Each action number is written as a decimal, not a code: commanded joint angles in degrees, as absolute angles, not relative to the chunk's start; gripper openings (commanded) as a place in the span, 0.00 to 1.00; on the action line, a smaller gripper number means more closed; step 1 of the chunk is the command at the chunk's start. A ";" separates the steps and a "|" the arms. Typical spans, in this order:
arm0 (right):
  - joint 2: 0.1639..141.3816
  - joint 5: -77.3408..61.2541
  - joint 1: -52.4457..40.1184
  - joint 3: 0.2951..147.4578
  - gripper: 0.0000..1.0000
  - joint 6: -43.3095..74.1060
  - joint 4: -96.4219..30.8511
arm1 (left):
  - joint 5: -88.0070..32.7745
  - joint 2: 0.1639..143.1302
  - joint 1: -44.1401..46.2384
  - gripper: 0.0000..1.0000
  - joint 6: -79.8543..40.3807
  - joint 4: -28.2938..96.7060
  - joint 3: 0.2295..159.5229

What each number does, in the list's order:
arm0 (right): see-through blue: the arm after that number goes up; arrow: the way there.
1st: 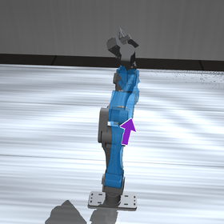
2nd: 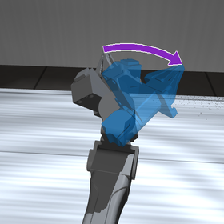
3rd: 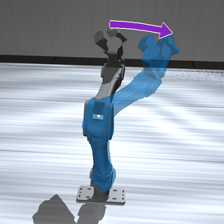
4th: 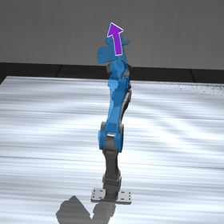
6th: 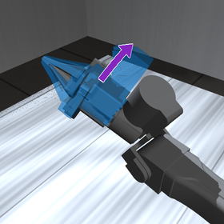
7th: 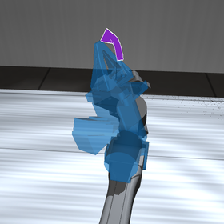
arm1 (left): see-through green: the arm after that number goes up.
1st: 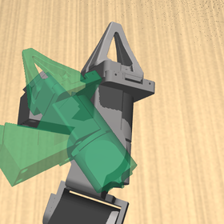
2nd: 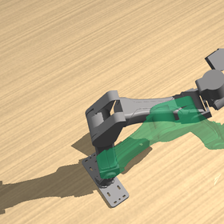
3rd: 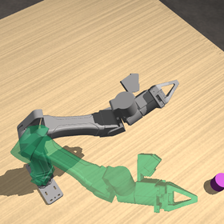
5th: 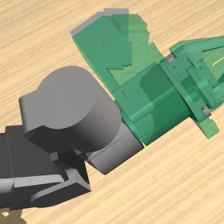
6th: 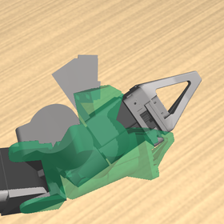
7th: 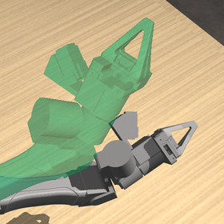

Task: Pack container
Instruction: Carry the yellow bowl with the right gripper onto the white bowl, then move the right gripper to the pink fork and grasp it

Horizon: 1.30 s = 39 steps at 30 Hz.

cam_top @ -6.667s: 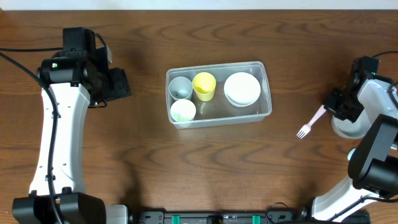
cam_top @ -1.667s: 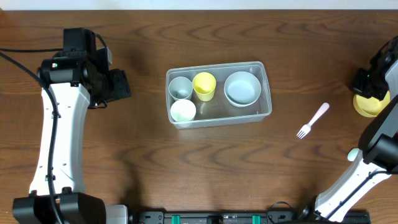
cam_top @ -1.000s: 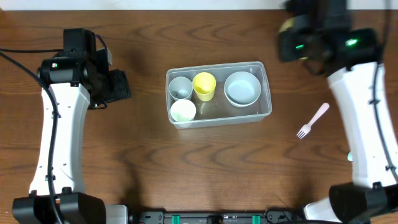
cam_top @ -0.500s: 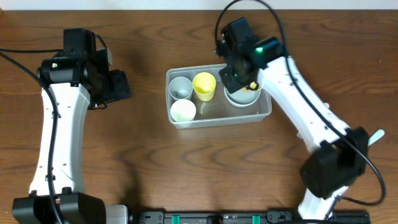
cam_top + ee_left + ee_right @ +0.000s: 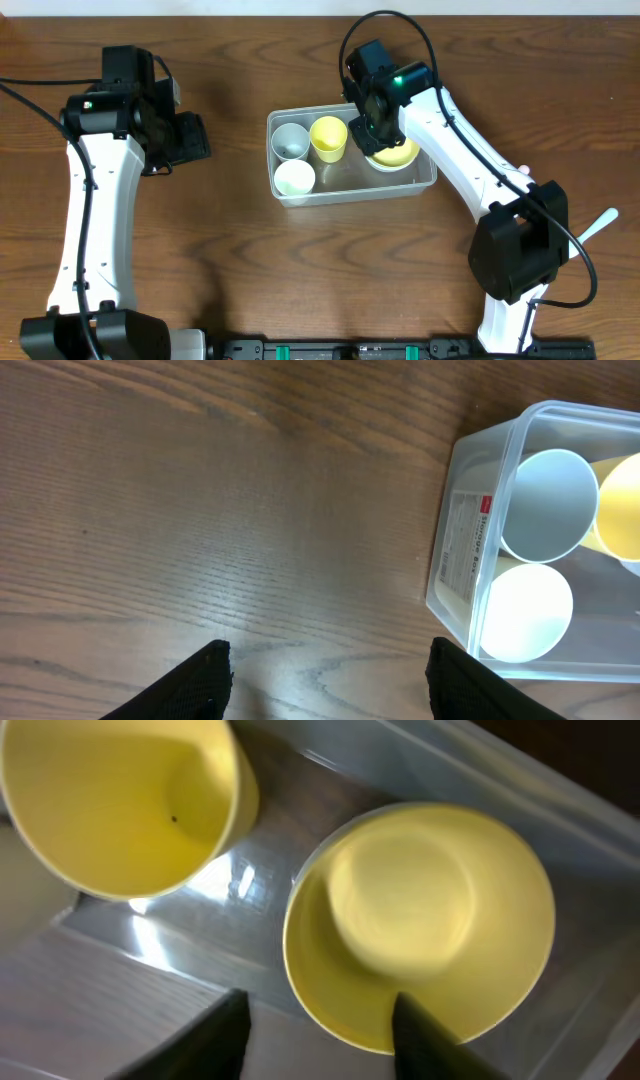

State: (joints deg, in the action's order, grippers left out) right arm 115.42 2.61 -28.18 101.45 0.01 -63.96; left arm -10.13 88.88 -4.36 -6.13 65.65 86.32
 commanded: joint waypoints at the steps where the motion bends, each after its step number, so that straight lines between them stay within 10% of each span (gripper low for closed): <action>1: 115.83 3.18 -28.47 101.19 0.49 0.34 -63.79 | -10.04 89.27 -4.54 0.63 -5.63 65.89 86.19; 10: 110.91 12.51 -27.97 102.65 0.50 8.38 -61.08 | -10.04 89.27 -4.54 0.64 -5.61 65.89 86.19; 14: 103.35 15.11 -23.59 104.49 0.77 19.92 -61.08 | -10.04 89.27 -4.54 0.63 -5.63 65.89 86.19; 21: 95.48 5.34 -4.25 104.47 0.76 37.56 -66.98 | -10.04 89.27 -4.54 0.63 -5.63 65.95 86.19; 24: 96.57 3.38 2.33 103.15 0.98 40.29 -71.48 | -10.04 89.27 -4.54 0.64 -5.63 65.93 86.19; 39: 98.83 0.97 8.69 66.08 0.99 41.87 -54.50 | -10.04 89.27 -4.54 0.63 -5.65 66.81 86.19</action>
